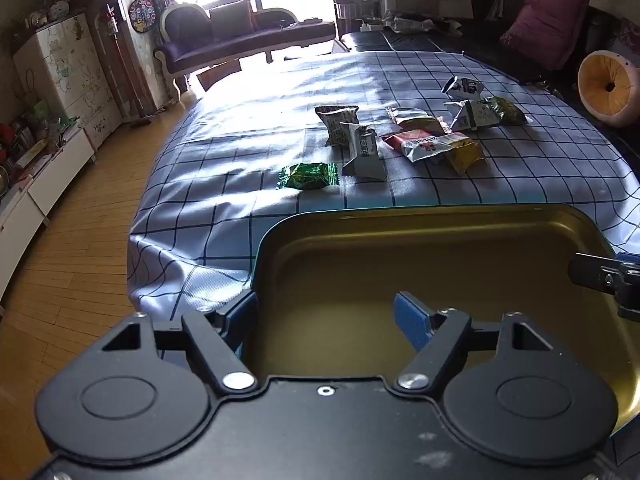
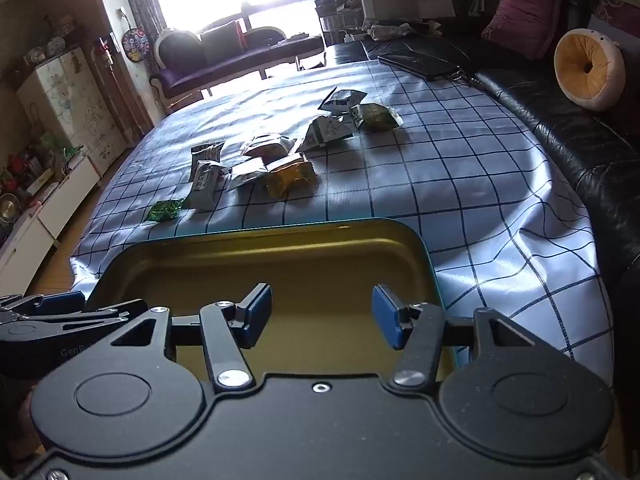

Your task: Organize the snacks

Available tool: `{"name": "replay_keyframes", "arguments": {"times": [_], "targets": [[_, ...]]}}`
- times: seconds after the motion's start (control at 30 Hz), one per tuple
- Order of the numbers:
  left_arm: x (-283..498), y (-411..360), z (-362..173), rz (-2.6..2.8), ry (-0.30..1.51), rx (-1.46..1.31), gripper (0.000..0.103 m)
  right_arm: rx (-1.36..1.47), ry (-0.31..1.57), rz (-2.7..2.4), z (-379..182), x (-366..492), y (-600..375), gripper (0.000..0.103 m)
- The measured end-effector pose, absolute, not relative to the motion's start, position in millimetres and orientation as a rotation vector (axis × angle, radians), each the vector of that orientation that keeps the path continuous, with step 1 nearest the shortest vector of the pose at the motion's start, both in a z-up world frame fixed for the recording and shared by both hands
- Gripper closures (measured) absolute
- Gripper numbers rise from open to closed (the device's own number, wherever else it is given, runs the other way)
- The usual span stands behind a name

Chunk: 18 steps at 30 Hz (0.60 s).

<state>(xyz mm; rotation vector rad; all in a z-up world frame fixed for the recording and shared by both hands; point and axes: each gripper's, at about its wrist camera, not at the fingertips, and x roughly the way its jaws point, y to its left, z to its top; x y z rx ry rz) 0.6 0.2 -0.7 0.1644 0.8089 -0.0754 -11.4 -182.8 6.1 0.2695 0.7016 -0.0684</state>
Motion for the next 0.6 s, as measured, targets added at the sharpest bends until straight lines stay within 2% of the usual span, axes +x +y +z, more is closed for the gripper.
{"name": "replay_keyframes", "arguments": {"times": [0.6], "targets": [[4.4,-6.7,-14.2,-0.064,0.941,0.115,0.024,0.267,0.738,-0.06,0.6,-11.0,-182.7,0.042]]}}
